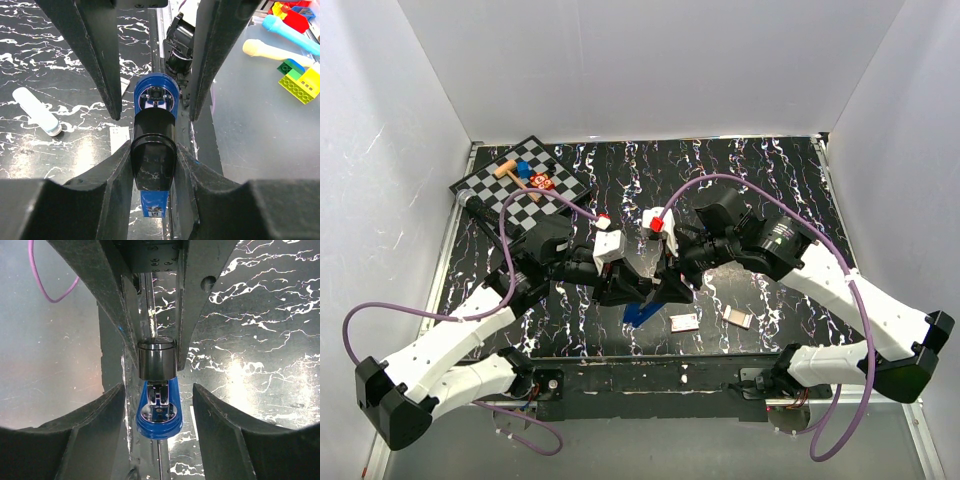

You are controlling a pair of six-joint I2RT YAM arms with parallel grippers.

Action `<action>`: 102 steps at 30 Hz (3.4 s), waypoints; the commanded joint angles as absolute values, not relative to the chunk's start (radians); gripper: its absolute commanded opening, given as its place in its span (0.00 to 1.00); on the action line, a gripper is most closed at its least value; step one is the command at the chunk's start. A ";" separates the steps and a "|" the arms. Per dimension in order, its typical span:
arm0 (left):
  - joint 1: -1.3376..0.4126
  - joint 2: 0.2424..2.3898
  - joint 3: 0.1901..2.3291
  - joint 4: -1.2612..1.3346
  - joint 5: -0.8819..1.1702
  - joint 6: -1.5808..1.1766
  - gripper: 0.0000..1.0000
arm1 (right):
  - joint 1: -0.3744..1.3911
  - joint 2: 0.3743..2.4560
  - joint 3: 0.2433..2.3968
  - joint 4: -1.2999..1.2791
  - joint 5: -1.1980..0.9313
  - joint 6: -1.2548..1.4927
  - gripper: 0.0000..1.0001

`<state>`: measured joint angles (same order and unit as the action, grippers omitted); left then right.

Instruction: Unload the staples from the stapler

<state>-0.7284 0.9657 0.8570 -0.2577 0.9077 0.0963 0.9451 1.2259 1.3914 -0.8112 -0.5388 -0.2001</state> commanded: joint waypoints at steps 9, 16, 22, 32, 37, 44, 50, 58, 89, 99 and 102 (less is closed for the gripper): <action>-0.729 0.916 0.854 -0.186 0.962 0.075 0.00 | 0.963 1.209 1.378 -0.778 -0.558 -0.210 0.43; -0.729 0.902 0.850 -0.173 0.951 0.064 0.00 | 0.969 1.189 1.348 -0.776 -0.554 -0.204 0.01; -0.729 0.858 0.833 -0.140 0.917 0.043 0.00 | 0.971 1.111 1.255 -0.750 -0.555 -0.173 0.01; -0.729 0.825 0.816 -0.103 0.882 0.025 0.00 | 0.971 1.002 1.086 -0.654 -0.554 -0.083 0.01; -0.729 0.848 0.824 -0.107 0.888 0.026 0.00 | 0.971 1.028 1.135 -0.632 -0.535 -0.063 0.01; -0.729 0.873 0.830 -0.138 0.824 0.041 0.00 | 0.971 1.083 1.218 -0.637 -0.497 -0.058 0.16; -0.729 0.874 0.827 -0.140 0.769 0.051 0.00 | 0.969 1.077 1.247 -0.684 -0.445 -0.061 0.40; -0.729 0.900 0.839 -0.161 0.695 0.057 0.00 | 0.971 1.034 1.313 -0.703 -0.353 -0.057 0.61; -0.730 0.868 0.818 -0.068 0.325 -0.051 0.00 | 0.973 1.252 1.282 -0.361 0.120 0.512 0.01; -0.729 0.879 0.819 -0.071 0.287 -0.051 0.00 | 0.986 1.296 1.289 -0.345 0.133 0.545 0.01; -0.729 0.870 0.816 -0.064 0.256 -0.052 0.00 | 0.989 1.304 1.282 -0.348 0.143 0.557 0.01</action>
<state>-0.7322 0.8959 0.7918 -0.1490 0.3004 -0.0456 0.9783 1.3006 1.2793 -0.3912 0.1116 0.5293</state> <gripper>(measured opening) 0.321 0.022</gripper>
